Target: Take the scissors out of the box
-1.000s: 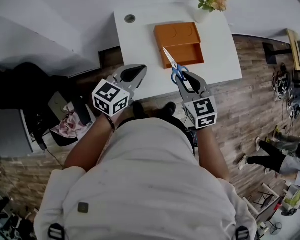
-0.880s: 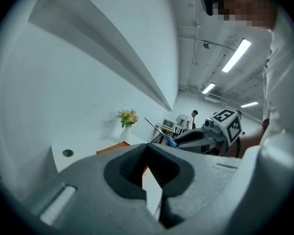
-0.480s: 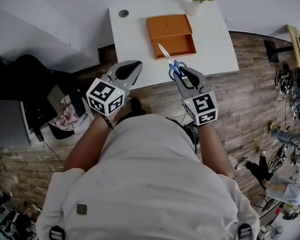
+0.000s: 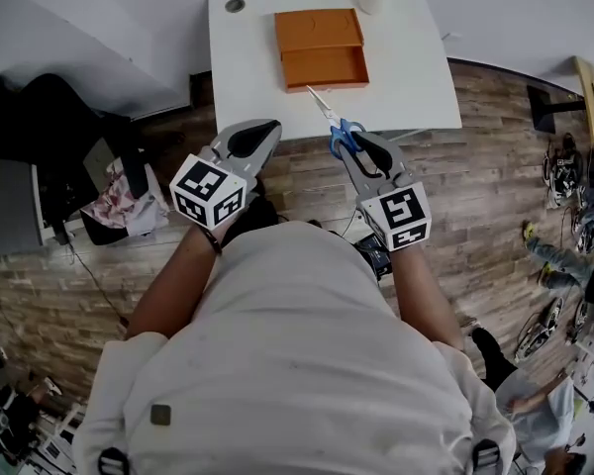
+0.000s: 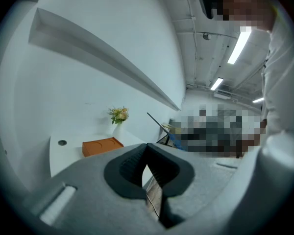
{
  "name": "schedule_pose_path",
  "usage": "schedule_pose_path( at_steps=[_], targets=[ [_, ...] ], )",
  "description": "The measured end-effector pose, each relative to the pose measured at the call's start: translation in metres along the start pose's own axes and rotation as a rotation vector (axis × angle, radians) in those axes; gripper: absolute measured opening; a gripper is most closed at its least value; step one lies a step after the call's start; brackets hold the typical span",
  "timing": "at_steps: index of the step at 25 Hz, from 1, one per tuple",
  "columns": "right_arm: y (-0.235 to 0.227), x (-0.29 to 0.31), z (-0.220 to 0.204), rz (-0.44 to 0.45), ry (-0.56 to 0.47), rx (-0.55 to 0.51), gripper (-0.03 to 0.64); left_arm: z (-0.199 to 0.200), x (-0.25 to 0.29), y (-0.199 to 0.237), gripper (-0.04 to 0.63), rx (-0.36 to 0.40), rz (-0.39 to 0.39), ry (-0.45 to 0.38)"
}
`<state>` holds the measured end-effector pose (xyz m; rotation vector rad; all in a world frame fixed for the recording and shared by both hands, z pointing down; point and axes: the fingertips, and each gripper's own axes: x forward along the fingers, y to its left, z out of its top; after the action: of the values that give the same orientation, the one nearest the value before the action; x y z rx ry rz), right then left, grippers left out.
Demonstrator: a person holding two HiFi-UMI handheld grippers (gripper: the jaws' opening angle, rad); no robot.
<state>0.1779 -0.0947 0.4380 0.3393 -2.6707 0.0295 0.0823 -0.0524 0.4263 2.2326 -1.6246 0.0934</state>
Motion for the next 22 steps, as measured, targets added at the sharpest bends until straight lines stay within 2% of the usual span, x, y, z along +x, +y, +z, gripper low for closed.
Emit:
schedule_pose_path(
  at_steps=[8,14,22],
  targets=[
    [0.004,-0.050,-0.029,0.028,-0.018,0.001,0.097,-0.018,0.000,-0.053,0.005,-0.011,0.035,-0.009],
    [0.013,-0.087,-0.047,0.040,-0.039,-0.002,0.098,-0.031,-0.005,-0.091,0.005,0.012,0.052,-0.009],
    [0.028,-0.117,-0.051,0.051,-0.070,0.012,0.098,-0.031,-0.018,-0.124,0.005,0.025,0.062,-0.025]
  ],
)
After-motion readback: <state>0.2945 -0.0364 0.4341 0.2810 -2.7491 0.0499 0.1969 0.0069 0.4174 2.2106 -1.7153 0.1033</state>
